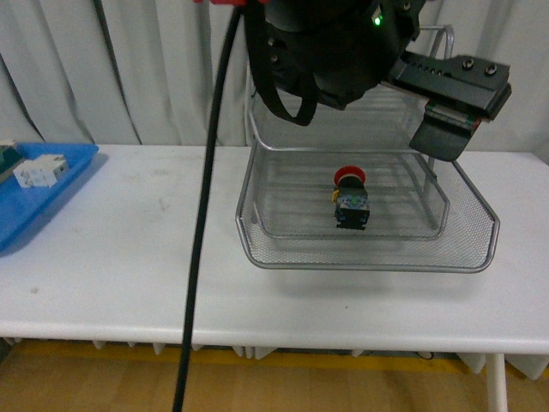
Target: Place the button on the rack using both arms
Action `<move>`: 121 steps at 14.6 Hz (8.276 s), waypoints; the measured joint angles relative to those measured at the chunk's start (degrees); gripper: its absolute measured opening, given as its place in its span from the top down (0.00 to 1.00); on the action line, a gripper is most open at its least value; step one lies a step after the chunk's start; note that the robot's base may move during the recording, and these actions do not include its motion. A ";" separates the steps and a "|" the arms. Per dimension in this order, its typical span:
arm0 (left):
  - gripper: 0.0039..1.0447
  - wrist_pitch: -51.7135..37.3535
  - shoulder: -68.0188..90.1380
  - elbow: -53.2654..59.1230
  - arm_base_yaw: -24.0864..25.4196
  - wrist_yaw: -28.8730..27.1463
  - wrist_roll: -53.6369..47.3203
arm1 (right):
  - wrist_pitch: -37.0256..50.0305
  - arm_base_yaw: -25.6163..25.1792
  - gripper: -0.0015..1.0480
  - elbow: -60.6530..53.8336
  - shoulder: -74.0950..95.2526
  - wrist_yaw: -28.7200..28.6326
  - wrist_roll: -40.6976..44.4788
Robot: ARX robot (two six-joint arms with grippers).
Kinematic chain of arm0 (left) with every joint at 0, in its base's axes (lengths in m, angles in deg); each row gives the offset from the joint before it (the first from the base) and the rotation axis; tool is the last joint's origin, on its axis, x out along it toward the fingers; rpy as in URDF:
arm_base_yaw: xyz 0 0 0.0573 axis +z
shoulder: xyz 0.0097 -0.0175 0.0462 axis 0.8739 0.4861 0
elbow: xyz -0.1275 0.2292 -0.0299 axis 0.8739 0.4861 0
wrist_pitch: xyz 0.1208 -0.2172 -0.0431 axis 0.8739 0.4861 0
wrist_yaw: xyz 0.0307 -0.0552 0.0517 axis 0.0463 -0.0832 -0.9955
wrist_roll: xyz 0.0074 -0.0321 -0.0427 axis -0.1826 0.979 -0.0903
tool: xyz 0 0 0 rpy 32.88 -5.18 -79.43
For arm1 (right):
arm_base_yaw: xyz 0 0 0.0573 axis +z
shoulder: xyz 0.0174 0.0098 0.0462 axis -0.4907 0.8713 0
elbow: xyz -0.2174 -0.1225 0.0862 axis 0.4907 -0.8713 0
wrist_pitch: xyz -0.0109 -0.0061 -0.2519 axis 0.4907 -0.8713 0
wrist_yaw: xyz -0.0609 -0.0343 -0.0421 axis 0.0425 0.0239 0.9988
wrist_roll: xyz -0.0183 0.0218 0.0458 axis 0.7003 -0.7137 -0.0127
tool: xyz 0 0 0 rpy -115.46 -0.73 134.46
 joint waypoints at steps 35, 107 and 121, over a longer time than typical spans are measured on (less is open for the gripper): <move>0.99 -28.00 -96.74 85.61 35.69 -1.18 10.43 | 0.02 0.00 0.06 0.00 0.00 0.00 0.00; 0.06 -14.40 -109.55 85.59 35.69 -1.18 10.49 | 2.45 13.49 0.98 61.96 109.50 -7.65 -4.87; 0.06 -14.38 -109.55 85.59 35.69 -1.20 10.49 | 24.76 0.24 0.98 14.95 40.98 -0.15 -0.74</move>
